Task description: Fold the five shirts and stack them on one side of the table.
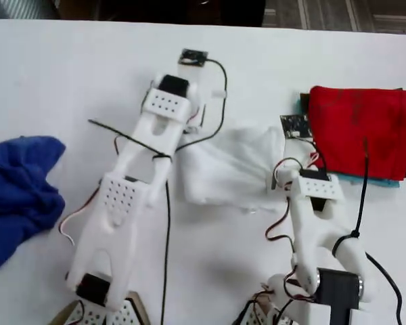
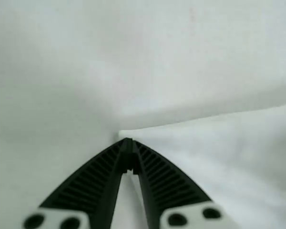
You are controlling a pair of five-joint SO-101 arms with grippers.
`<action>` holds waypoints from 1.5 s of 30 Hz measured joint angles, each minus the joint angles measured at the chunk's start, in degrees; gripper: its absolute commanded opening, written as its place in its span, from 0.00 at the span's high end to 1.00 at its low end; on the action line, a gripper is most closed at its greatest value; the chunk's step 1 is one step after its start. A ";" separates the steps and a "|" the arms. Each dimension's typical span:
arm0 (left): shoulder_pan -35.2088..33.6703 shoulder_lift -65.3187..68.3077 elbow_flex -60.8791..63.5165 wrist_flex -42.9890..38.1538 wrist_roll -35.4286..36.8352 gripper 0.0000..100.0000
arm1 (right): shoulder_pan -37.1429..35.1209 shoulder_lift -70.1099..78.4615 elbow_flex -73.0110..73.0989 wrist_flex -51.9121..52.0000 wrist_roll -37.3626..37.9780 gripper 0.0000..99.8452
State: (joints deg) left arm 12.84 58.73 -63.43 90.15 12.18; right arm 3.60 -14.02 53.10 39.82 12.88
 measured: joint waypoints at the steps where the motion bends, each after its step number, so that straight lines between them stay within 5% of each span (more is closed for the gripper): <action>1: -0.26 0.00 -1.76 1.32 -0.09 0.97 | 0.26 0.00 -0.70 0.70 0.00 0.98; 10: -0.35 0.00 -16.62 11.16 -0.97 0.97 | 0.79 -9.41 -14.33 16.62 0.09 0.98; 16: -0.35 -0.09 -15.82 11.25 -1.32 0.97 | 4.04 -10.11 -23.47 12.92 -2.46 0.98; 26: 0.97 -10.20 2.29 10.73 -1.41 0.97 | 4.40 5.80 -35.96 23.38 -7.47 0.98; 37: 1.85 -11.78 14.33 10.81 -4.75 0.97 | -1.67 15.30 -39.38 15.21 -8.53 0.98; 45: 1.23 -33.32 37.36 6.15 -5.54 0.97 | 0.70 26.81 -48.88 21.01 -11.78 0.98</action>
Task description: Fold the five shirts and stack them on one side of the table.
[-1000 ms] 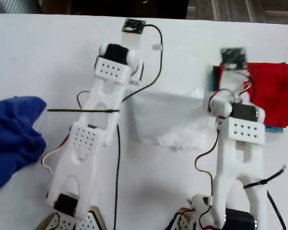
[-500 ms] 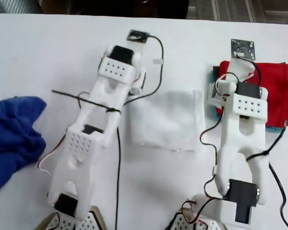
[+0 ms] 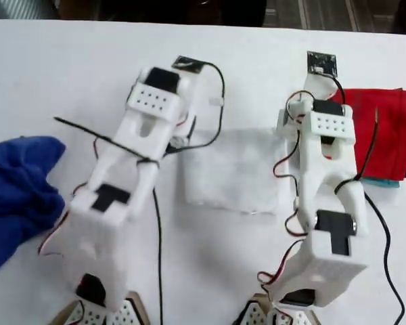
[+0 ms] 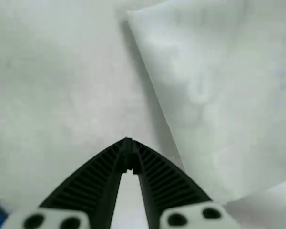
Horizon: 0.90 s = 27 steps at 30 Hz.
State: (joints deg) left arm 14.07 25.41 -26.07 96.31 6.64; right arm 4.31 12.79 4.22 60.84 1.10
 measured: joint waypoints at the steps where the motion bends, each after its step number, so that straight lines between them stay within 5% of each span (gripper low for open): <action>1: 0.88 -4.13 5.10 -3.16 0.00 0.97 | 0.00 0.70 -0.53 0.62 0.00 0.98; 7: 6.86 -28.84 43.96 -32.00 -2.73 0.98 | -0.18 1.67 -0.88 1.23 0.00 0.98; 11: 6.86 -31.65 60.04 -44.75 -3.52 0.98 | -1.67 1.85 -0.88 1.23 0.00 0.98; 19: 6.95 -31.74 61.98 -53.27 -2.11 0.98 | -4.40 1.85 1.76 -1.23 0.00 0.98; 27: 11.52 -31.74 62.51 -48.62 -0.09 0.98 | -5.27 1.85 2.46 -3.78 0.00 0.98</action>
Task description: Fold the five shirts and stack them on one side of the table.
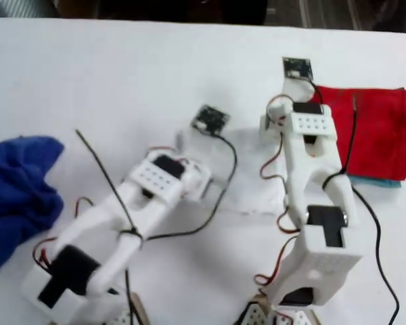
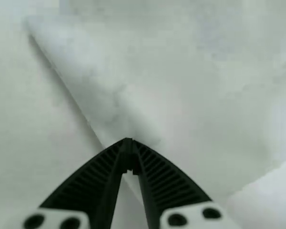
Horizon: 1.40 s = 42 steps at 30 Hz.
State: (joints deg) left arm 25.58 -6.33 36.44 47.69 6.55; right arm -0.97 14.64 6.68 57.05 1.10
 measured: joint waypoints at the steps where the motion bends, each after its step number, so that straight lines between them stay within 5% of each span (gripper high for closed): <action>1: 0.18 0.00 0.00 0.44 0.00 0.97 | 0.00 0.18 0.00 -0.18 0.00 0.98; 19: -0.18 6.15 2.99 -5.63 0.00 0.97 | 0.00 14.15 -11.16 0.79 2.46 0.98; 27: -3.16 6.24 2.81 -5.71 0.00 0.97 | -0.18 14.15 -19.96 9.85 3.08 0.98; 42: -3.60 6.42 -12.31 11.96 0.00 0.97 | -0.44 14.15 -31.47 24.00 4.92 0.98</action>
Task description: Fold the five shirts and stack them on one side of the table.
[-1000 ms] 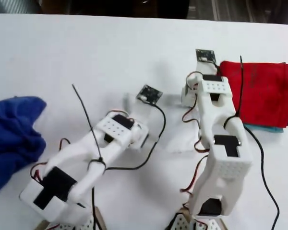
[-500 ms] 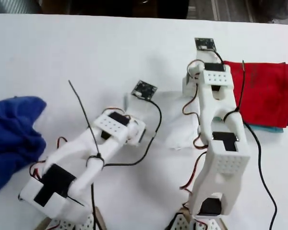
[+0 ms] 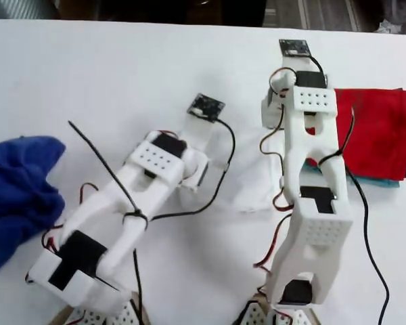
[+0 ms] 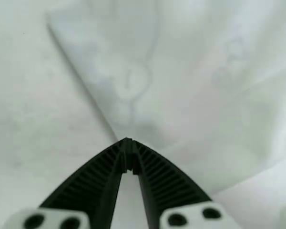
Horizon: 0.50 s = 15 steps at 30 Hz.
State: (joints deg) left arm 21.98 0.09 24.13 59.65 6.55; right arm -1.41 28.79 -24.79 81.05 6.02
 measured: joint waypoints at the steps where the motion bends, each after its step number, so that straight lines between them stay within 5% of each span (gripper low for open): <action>1: 0.35 0.00 0.70 -0.88 0.00 0.97 | -0.35 0.00 0.26 0.00 0.44 0.98; 15: 2.46 0.00 8.09 -10.37 0.00 0.97 | -2.20 1.85 7.21 -8.62 1.14 0.98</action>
State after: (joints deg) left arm 24.44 0.09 32.22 49.27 6.55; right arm -3.60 30.64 -17.58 72.44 7.16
